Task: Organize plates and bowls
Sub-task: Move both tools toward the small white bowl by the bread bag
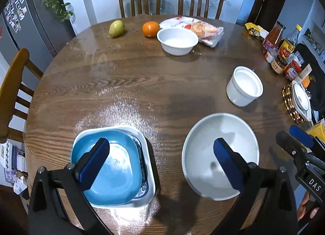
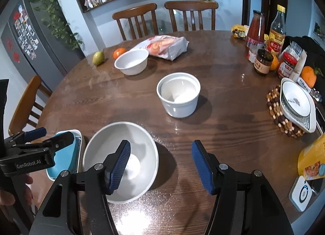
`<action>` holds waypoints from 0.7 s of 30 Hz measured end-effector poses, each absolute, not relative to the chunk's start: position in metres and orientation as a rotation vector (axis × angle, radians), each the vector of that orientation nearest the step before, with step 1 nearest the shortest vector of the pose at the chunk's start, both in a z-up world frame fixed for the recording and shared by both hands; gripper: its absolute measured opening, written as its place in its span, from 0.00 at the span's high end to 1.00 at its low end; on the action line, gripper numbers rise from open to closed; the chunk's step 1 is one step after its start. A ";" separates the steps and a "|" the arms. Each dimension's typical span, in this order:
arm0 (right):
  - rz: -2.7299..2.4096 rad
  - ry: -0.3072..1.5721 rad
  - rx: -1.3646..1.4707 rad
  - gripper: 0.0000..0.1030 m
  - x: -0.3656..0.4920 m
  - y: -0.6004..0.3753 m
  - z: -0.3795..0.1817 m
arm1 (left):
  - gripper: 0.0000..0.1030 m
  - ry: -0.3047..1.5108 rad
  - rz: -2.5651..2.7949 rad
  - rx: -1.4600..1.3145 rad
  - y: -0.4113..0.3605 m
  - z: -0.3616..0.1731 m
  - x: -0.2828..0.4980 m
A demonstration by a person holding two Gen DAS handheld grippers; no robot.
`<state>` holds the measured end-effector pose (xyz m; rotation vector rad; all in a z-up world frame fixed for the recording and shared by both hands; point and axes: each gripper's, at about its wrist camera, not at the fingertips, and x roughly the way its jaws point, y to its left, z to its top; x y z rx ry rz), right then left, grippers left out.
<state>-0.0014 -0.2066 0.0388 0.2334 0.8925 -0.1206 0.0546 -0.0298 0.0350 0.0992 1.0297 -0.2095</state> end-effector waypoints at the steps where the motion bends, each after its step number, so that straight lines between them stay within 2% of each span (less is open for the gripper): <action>1: -0.119 0.889 0.231 0.38 -0.001 -0.207 0.040 | 0.01 1.024 -0.208 0.100 -0.030 0.037 0.056; 21: -0.058 0.862 0.210 0.38 0.024 -0.232 0.060 | 0.01 0.953 -0.216 0.134 -0.057 0.068 0.092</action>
